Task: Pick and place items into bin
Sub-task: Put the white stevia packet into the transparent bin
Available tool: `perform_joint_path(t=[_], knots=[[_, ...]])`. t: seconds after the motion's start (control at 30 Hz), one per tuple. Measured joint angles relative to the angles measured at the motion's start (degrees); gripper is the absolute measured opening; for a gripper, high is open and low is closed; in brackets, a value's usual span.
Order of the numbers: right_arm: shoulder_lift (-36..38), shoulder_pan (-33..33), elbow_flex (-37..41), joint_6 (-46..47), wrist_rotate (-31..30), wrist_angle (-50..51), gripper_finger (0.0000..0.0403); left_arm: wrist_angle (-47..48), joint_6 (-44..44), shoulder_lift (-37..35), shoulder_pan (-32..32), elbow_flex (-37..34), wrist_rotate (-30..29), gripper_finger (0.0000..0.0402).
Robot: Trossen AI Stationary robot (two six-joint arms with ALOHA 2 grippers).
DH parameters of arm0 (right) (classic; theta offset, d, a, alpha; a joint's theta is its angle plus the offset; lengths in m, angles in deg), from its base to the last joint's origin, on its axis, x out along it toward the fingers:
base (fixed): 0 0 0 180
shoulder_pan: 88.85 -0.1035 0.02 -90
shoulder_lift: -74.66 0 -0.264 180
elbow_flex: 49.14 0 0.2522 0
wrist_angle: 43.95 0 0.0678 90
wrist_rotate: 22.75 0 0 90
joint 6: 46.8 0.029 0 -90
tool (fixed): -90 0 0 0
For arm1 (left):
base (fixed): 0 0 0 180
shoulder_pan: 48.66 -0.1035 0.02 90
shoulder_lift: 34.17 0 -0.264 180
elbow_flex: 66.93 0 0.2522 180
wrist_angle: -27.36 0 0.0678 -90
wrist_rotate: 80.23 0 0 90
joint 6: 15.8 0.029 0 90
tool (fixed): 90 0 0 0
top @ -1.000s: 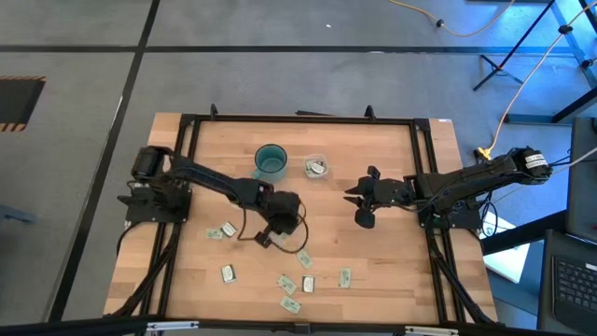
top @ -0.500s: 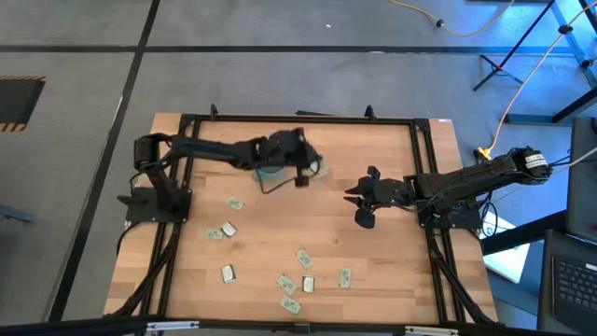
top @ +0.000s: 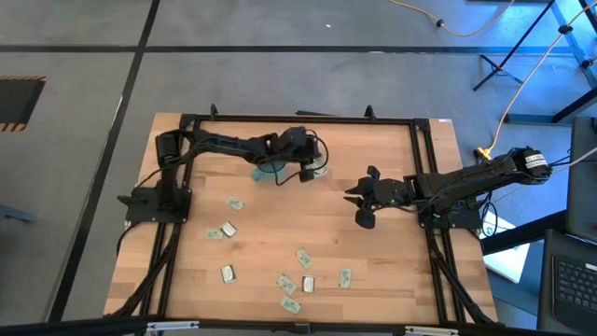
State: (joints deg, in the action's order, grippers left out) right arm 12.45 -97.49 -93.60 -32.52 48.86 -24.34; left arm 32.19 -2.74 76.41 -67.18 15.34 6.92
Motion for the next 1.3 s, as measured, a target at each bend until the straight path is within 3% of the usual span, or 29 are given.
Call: perform_joint_path(t=[0.4, 0.73, 0.9, 1.07, 1.3], knots=[[0.0, 0.0, 0.0, 0.1, 0.0, 0.4, 0.0092, 4.2, 0.1, 2.1, 0.2, 0.0, -0.9, 0.0015], [0.0, 0.0, 0.0, 0.2, 0.0, 0.5, 0.0092, 6.2, 1.7, 0.8, 1.2, 1.4, -2.6, 0.0078], [0.0, 0.0, 0.0, 0.2, 0.0, 1.4, 0.0092, 10.7, 5.3, -4.1, 2.2, 2.0, -2.3, 0.0092], [0.0, 0.0, 0.0, 1.1, 0.0, 2.0, 0.0092, 19.5, 11.9, -10.9, 5.3, 2.2, 2.2, 0.0089], [0.0, 0.0, 0.0, 2.0, 0.0, 2.0, 0.0092, 34.3, 16.7, -15.4, 12.6, 2.0, 13.4, 0.0084]])
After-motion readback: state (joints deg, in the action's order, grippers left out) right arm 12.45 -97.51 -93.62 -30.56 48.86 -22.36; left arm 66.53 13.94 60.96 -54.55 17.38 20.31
